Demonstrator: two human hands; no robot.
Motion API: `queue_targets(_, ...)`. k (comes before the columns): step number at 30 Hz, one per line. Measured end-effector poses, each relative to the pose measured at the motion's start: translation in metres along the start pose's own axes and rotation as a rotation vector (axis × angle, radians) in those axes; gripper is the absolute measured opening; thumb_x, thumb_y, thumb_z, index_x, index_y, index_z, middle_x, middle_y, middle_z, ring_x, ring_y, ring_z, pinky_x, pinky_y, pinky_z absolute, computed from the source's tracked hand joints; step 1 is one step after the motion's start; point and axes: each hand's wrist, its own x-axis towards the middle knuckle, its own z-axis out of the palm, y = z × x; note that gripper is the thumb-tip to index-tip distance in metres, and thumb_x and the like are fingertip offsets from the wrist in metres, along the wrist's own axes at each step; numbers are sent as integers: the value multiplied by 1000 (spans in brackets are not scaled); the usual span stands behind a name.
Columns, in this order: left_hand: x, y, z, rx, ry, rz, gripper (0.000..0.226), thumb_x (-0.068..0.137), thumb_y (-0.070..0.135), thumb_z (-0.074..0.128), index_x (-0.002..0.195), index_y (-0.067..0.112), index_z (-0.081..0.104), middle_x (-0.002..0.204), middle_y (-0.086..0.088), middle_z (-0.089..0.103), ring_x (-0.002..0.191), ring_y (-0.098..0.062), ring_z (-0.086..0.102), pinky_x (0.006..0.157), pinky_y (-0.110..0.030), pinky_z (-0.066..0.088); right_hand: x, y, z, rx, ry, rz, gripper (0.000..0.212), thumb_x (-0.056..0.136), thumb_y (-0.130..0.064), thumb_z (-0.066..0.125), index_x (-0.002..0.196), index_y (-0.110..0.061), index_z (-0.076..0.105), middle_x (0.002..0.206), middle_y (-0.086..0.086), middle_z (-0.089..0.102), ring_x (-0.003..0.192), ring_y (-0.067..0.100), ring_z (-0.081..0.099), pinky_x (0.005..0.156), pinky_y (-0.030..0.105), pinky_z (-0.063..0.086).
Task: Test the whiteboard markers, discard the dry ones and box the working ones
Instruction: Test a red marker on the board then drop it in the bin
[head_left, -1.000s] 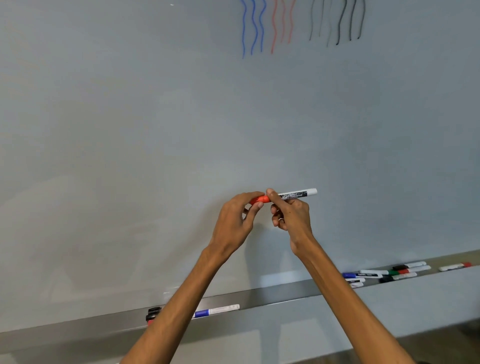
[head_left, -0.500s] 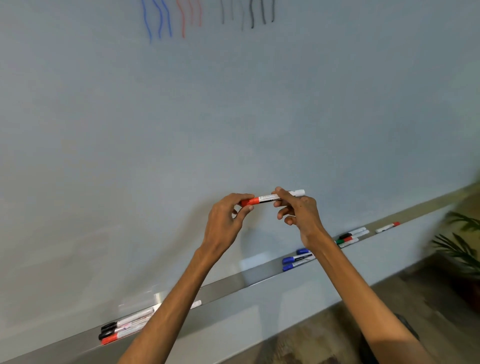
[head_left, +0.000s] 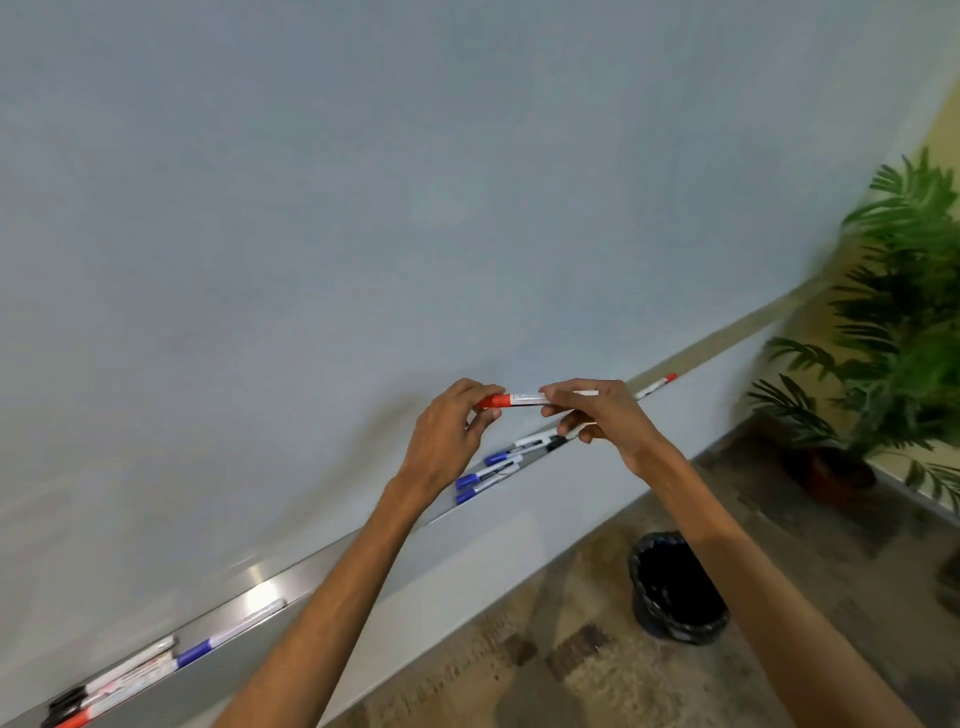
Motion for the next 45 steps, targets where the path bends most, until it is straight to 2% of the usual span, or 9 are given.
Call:
queue_targets(5,24,22,67,17,-198,-7,17,92,25,66,108,29,70,100,11,63,88,-8,57,76,-30,49,5,42,-68,-553,79,-91,14,87,-29,72,99,-29,77,79,-8,74,69,6,67,62,22,47)
queue_targets(8,32,38,110,8,-318,-39,17,89,22,70,106,25,72,100,6,64,90,-14,59,77,-32,47,6,69,-102,-795,93,-108,19,87,-32,70,106,-34,74,95,-12,73,83,8,66,76,27,53)
queue_targets(12,41,57,160,-26,-377,-32,18,88,20,72,105,22,74,99,6,64,89,-14,58,77,-29,46,3,101,-142,-834,86,-67,23,92,-20,67,113,-25,72,107,-8,73,92,10,66,88,34,56)
queue_targets(17,62,70,219,-25,-448,-24,18,88,22,73,106,23,74,105,3,67,89,-14,60,80,-34,53,3,133,-185,-876,123,17,25,91,-14,66,115,-19,72,109,-4,73,94,14,67,88,34,56)
queue_targets(21,81,71,269,-38,-512,-4,18,87,22,74,105,23,72,107,2,67,89,-14,62,83,-34,55,11,160,-215,-881,159,96,23,90,-15,67,111,-22,72,103,-8,72,90,10,67,78,25,55)
queue_targets(25,107,70,318,-47,-571,13,21,87,21,74,107,19,69,109,1,67,90,-14,62,81,-21,49,29,180,-243,-862,227,185,21,89,-11,66,106,-22,71,99,-8,69,86,7,63,68,14,44)
queue_targets(29,138,64,367,-33,-627,50,18,88,20,72,106,20,69,107,1,65,85,-8,58,76,-16,45,55,205,-270,-843,279,288,24,86,-9,66,103,-25,74,96,-7,72,86,10,66,79,29,56)
queue_targets(37,171,46,463,14,-736,49,15,93,20,64,108,22,69,100,5,58,85,-13,61,81,-26,56,101,262,-313,-752,352,460,32,87,-12,63,111,-31,72,103,-6,74,98,17,67,85,32,54)
queue_targets(45,181,36,527,23,-849,85,29,93,8,53,117,20,66,119,-3,61,105,-23,61,90,-37,51,134,309,-341,-729,339,617,29,85,-11,65,108,-27,73,100,3,74,97,23,67,81,35,54)
